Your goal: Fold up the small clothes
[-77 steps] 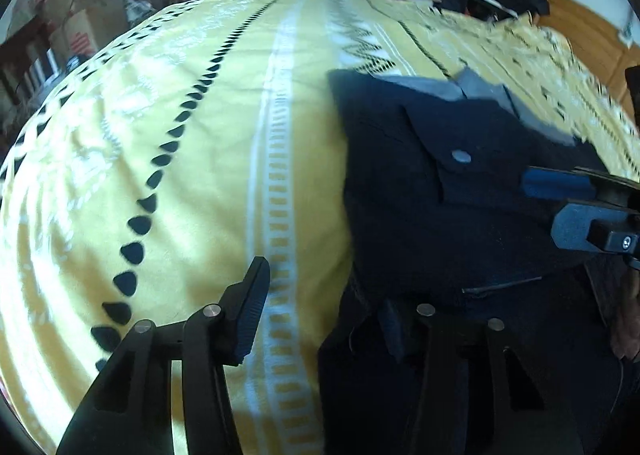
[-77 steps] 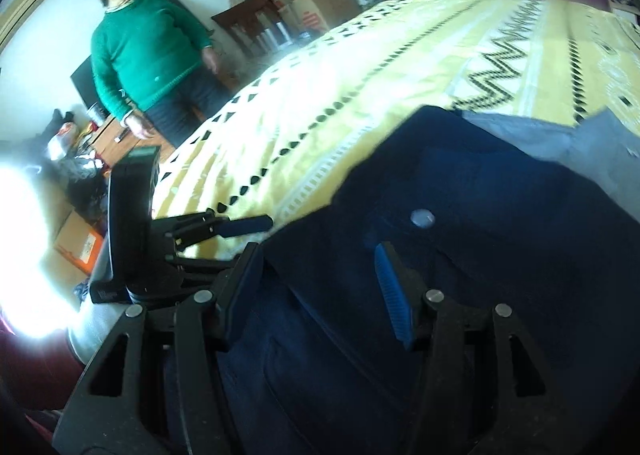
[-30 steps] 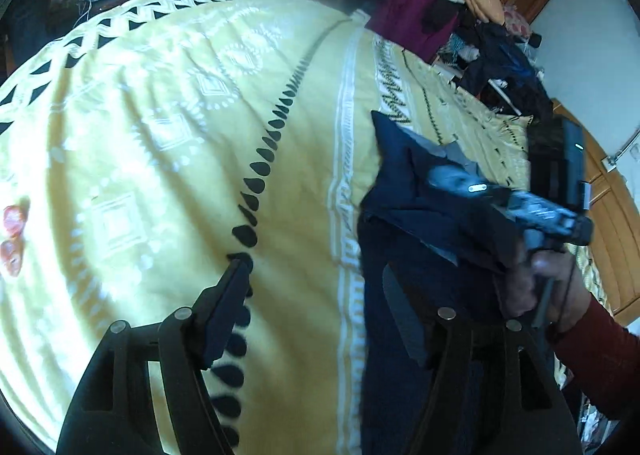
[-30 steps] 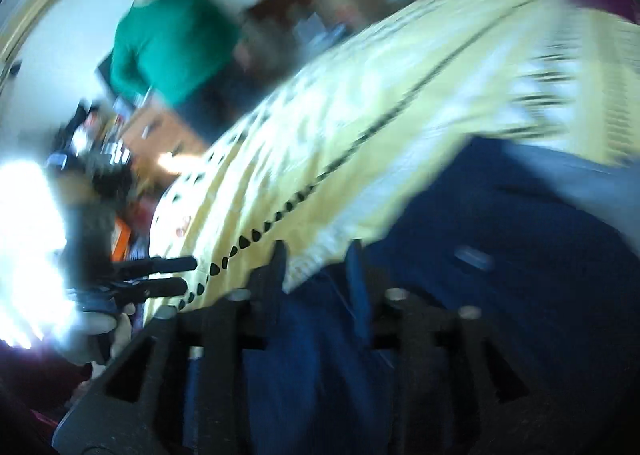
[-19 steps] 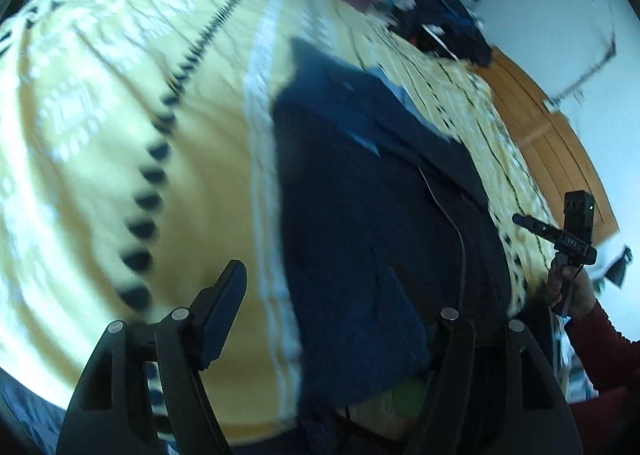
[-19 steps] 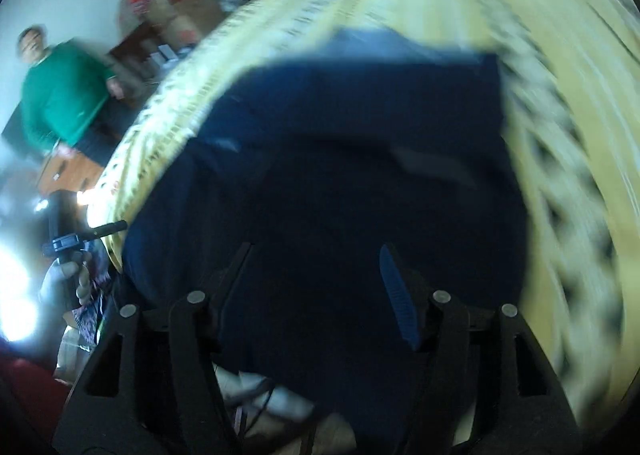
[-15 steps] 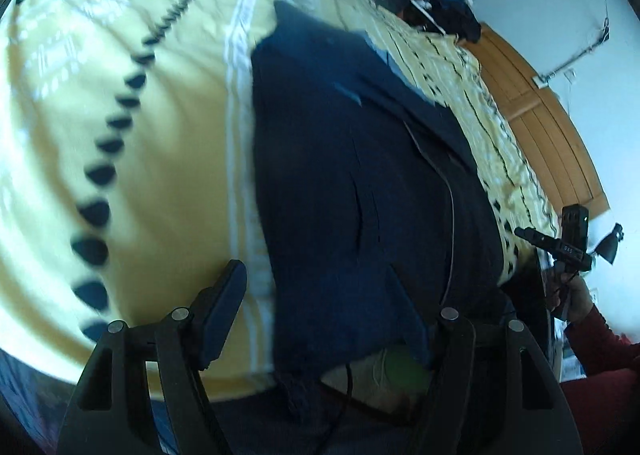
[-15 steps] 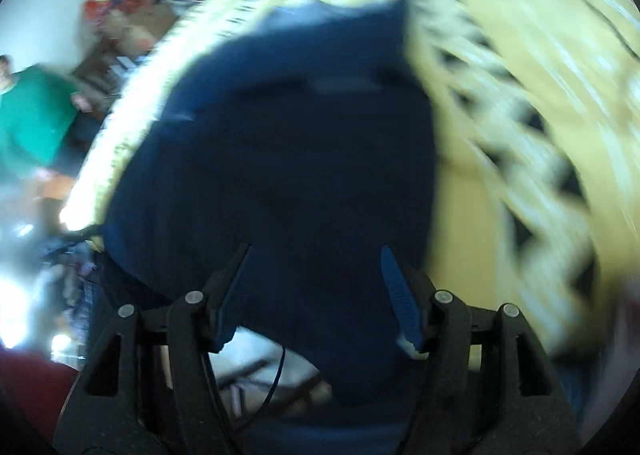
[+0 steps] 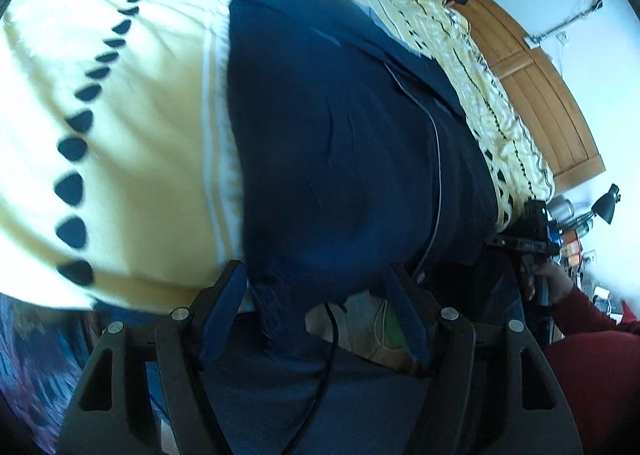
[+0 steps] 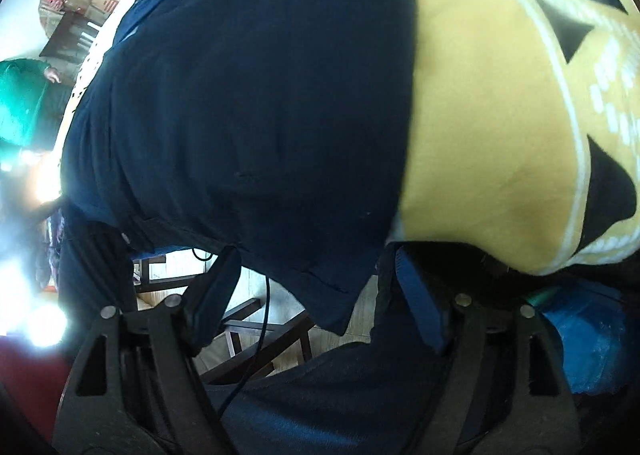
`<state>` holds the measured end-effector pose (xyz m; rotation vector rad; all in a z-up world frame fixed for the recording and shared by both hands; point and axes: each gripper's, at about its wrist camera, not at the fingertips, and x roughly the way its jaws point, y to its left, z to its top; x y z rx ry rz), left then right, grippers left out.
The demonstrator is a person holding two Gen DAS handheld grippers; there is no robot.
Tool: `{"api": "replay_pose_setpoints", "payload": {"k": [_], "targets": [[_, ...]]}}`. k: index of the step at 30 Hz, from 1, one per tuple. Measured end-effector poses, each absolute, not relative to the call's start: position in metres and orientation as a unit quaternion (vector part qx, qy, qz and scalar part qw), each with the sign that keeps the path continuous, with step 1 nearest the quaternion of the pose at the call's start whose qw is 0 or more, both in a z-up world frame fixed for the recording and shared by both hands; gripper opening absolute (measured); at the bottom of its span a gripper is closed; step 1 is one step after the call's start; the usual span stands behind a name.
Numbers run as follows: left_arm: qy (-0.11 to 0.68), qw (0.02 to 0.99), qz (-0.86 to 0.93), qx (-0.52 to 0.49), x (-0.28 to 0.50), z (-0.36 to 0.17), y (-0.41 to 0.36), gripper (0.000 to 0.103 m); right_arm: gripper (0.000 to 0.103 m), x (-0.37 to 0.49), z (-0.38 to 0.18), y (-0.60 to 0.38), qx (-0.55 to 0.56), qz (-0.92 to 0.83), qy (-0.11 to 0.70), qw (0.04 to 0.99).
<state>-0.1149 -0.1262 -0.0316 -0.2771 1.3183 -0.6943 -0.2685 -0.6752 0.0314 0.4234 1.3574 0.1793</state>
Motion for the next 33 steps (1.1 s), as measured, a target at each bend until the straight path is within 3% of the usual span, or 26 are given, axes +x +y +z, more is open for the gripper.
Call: {"api": "replay_pose_setpoints", "payload": {"k": [7, 11, 19, 21, 23, 26, 27, 33], "targets": [[0.615, 0.726, -0.288, -0.109, -0.117, -0.044, -0.124, 0.071, 0.078, -0.264, 0.016, -0.69, 0.225, 0.084, 0.628, 0.74], [0.626, 0.705, -0.311, -0.118, -0.118, -0.056, -0.136, 0.058, 0.078, -0.256, 0.011, -0.692, 0.232, 0.098, 0.638, 0.728], [0.621, 0.708, -0.312, -0.127, -0.117, -0.059, -0.136, 0.056, 0.08, -0.245, 0.011, -0.696, 0.208, 0.08, 0.658, 0.719], [0.621, 0.708, -0.312, -0.127, -0.117, -0.059, -0.134, 0.053, 0.066, -0.241, 0.01, -0.691, 0.214, 0.098, 0.663, 0.711], [0.623, 0.705, -0.314, -0.132, -0.116, -0.06, -0.134, 0.05, 0.016, -0.241, 0.017, -0.689, 0.221, 0.117, 0.648, 0.719], [0.619, 0.694, -0.326, -0.171, -0.117, -0.052, -0.129, 0.036, 0.008, -0.258, 0.049, -0.69, 0.226, 0.138, 0.629, 0.731], [0.611, 0.691, -0.335, -0.191, -0.12, -0.043, -0.125, 0.024, 0.007, -0.264, 0.063, -0.692, 0.235, 0.154, 0.616, 0.736], [0.545, 0.696, -0.381, -0.269, -0.125, 0.016, -0.11, 0.023, 0.007, -0.283, 0.165, -0.715, 0.278, 0.198, 0.524, 0.781]]}}
